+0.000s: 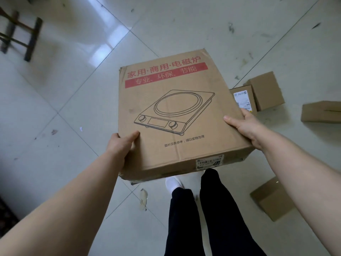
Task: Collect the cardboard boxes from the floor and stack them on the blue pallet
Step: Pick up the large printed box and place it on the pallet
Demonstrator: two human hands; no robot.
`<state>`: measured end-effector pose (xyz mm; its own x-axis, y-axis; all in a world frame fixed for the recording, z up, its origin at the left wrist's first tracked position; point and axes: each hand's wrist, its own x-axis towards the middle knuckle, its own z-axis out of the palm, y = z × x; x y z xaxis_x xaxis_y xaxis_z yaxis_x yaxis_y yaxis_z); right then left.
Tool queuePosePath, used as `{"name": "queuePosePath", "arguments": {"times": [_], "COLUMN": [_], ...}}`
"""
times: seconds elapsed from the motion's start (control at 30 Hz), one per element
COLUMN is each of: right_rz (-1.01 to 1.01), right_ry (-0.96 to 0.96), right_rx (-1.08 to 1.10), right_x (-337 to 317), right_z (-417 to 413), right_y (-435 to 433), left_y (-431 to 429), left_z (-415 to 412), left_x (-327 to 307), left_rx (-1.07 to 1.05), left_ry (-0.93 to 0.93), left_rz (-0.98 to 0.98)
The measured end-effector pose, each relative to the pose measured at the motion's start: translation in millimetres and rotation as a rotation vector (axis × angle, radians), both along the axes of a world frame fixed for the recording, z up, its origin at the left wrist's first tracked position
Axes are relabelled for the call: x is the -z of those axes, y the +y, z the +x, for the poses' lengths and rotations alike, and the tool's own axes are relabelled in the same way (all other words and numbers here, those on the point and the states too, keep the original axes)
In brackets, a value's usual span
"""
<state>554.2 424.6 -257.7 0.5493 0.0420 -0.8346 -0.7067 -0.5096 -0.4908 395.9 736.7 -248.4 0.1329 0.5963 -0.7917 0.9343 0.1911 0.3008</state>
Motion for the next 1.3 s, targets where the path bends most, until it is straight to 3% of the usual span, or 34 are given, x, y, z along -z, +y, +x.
{"name": "queuePosePath", "arguments": {"times": [0.5, 0.97, 1.3], "right_rz": [-0.055, -0.172, -0.23], "right_ry": [-0.117, -0.286, -0.292], "right_rx": [0.23, 0.785, 1.234], "right_x": [-146.8, -259.1, -304.5], "right_z": [-40.6, -248.4, -408.3], "right_y": [-72.7, -172.3, -254.4], "left_y": [-46.4, -167.9, -344.8], "left_z": [44.6, 39.9, 5.4], "left_x": [-136.4, -239.5, -277.6], "left_rx": [0.274, 0.847, 1.27], "left_ry": [-0.123, -0.327, -0.375], "left_rz": [0.016, -0.161, -0.239]}}
